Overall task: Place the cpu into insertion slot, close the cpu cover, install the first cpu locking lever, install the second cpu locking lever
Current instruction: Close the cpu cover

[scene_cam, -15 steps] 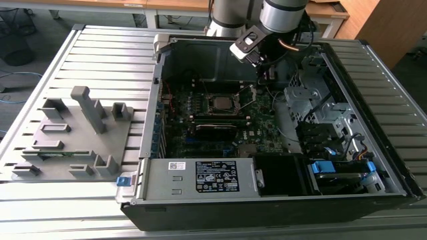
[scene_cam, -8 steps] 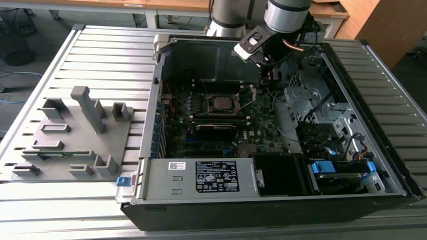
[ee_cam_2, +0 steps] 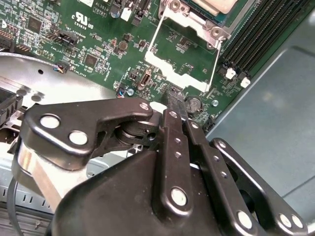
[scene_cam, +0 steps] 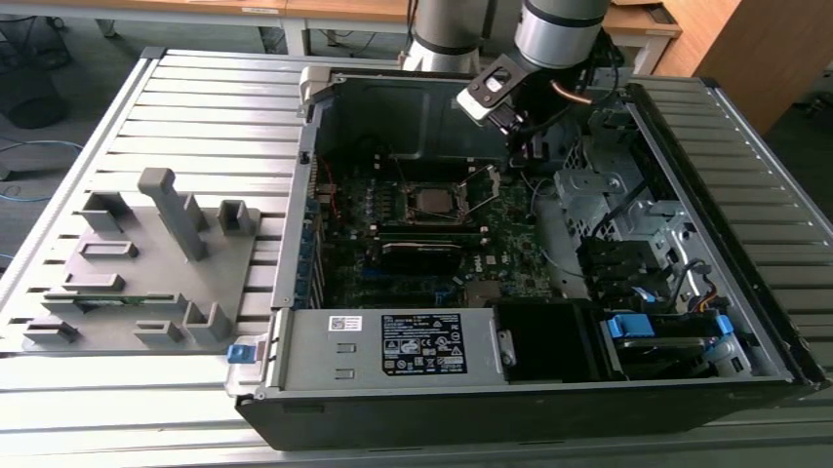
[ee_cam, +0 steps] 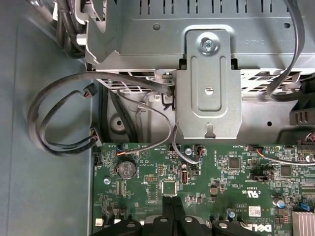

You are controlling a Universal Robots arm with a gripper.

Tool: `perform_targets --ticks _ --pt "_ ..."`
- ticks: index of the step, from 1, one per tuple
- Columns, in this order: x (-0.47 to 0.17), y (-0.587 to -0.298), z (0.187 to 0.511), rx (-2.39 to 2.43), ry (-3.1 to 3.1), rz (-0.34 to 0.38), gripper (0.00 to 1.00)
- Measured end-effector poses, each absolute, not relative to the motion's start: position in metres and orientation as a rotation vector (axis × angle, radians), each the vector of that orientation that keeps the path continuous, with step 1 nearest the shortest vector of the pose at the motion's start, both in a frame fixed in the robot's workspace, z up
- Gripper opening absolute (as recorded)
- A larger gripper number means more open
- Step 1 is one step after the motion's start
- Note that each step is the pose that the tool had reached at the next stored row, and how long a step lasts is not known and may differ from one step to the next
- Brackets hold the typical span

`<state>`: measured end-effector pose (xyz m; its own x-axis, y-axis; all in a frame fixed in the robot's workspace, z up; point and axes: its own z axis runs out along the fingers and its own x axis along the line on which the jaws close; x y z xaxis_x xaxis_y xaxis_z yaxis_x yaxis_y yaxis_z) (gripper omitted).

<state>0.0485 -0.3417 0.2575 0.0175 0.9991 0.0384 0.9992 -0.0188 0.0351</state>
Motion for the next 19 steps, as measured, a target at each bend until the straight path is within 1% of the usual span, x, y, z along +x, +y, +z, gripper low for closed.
perform_targets --ticks 11,19 --pt "0.049 -0.342 0.244 -2.24 -2.199 -0.081 0.11" --pt "0.049 -0.342 0.243 -2.24 -2.2 -0.081 0.11"
